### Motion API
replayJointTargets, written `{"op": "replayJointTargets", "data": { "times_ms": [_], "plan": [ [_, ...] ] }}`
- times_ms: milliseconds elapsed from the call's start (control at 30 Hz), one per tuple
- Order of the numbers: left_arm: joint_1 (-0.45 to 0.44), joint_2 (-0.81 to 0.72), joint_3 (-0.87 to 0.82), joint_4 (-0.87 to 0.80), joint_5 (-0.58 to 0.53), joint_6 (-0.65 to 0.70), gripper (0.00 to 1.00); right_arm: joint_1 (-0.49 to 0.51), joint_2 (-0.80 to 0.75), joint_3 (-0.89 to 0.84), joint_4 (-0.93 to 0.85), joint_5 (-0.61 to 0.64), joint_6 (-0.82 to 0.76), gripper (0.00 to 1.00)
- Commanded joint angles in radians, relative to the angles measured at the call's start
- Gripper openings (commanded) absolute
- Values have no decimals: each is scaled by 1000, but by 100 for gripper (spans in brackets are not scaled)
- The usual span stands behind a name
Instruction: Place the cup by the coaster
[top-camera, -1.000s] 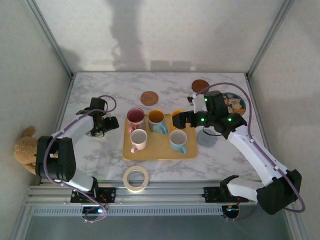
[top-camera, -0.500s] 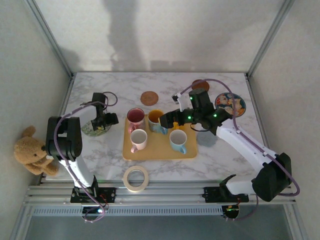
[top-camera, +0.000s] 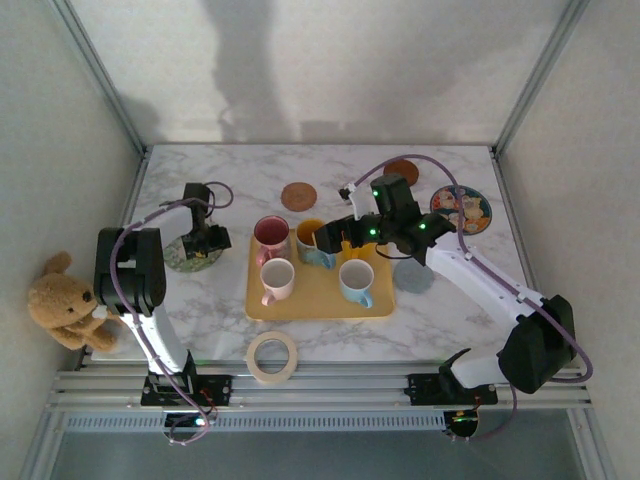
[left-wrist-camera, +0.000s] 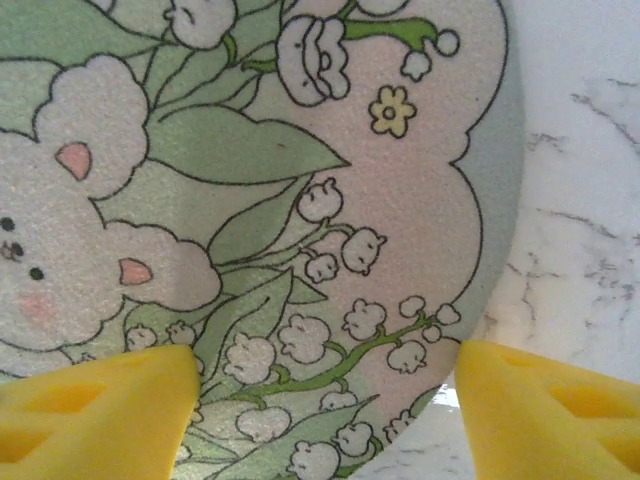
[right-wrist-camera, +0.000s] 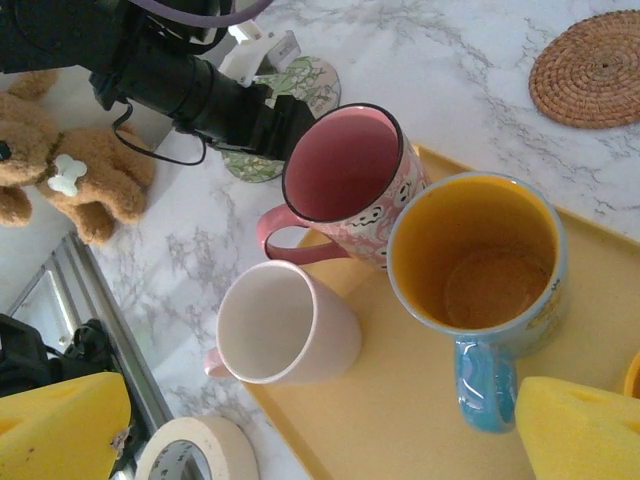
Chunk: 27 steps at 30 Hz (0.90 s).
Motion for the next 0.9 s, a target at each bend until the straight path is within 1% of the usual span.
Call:
{"op": "replayJointTargets", "data": {
  "times_ms": [0, 67, 333, 433, 533, 633, 767, 833, 867],
  "plan": [
    [19, 57, -19, 74, -25, 18, 65, 12, 7, 35, 12, 23, -23, 99],
    [20, 51, -24, 82, -14, 15, 63, 12, 7, 35, 12, 24, -22, 99],
    [18, 41, -26, 94, 10, 7, 48, 18, 3, 35, 7, 40, -28, 99],
    [19, 40, -18, 91, 25, 10, 45, 18, -1, 32, 2, 47, -30, 99],
    [20, 43, -16, 95, 33, 10, 33, 19, -12, 33, 2, 57, -33, 99],
    [19, 54, -13, 98, 41, 10, 29, 20, -28, 23, 6, 76, -31, 99],
    [20, 66, -3, 91, 44, 10, 16, 20, -47, -1, 14, 88, -28, 99],
    [19, 60, -1, 89, 43, 7, 15, 20, -55, -11, 15, 91, -27, 99],
    [19, 55, 1, 89, 43, 5, 12, 20, -57, -14, 14, 91, -31, 99]
  ]
}}
